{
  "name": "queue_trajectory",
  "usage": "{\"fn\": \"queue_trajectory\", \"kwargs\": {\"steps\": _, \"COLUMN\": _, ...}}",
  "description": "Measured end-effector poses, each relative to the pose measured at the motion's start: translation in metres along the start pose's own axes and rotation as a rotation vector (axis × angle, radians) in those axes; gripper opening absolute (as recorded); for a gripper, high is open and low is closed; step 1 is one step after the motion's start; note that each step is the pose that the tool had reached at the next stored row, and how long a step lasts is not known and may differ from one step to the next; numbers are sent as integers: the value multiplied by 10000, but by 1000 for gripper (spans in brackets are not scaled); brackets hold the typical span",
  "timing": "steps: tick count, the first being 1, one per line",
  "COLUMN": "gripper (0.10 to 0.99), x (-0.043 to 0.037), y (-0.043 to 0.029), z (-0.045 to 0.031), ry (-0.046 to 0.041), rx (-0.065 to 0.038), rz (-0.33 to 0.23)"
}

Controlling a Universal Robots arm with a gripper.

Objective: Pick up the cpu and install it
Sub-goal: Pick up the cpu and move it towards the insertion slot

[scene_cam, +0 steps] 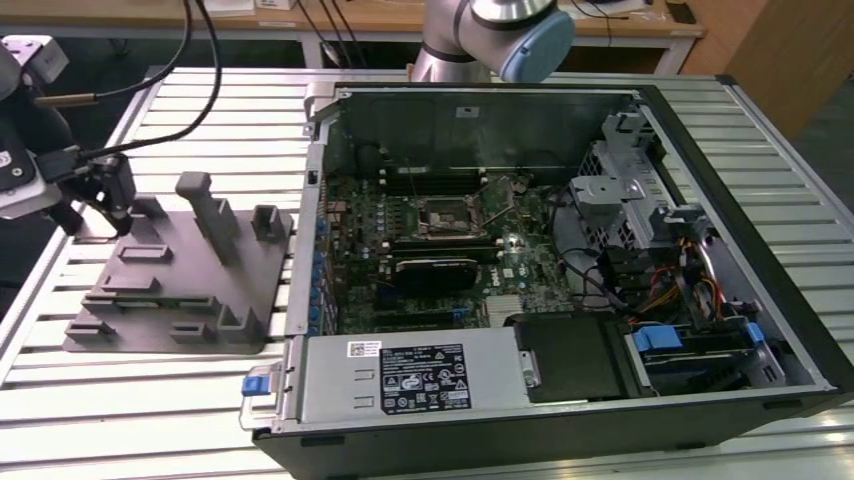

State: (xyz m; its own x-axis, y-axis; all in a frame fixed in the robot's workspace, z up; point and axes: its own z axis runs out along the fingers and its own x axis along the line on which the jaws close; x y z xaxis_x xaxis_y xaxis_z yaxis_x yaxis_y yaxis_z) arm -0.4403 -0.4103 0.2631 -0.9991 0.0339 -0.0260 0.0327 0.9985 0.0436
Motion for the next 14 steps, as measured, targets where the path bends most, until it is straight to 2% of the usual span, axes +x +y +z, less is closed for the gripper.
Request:
{"fn": "queue_trajectory", "kwargs": {"steps": 12, "gripper": 541, "x": -9, "y": 16, "z": -356, "ry": -14, "rx": -1, "rz": -1}}
{"fn": "queue_trajectory", "kwargs": {"steps": 13, "gripper": 541, "x": -11, "y": 20, "z": -432, "ry": -18, "rx": -1, "rz": -1}}
{"fn": "queue_trajectory", "kwargs": {"steps": 14, "gripper": 541, "x": -12, "y": 21, "z": -463, "ry": -19, "rx": -1, "rz": -1}}
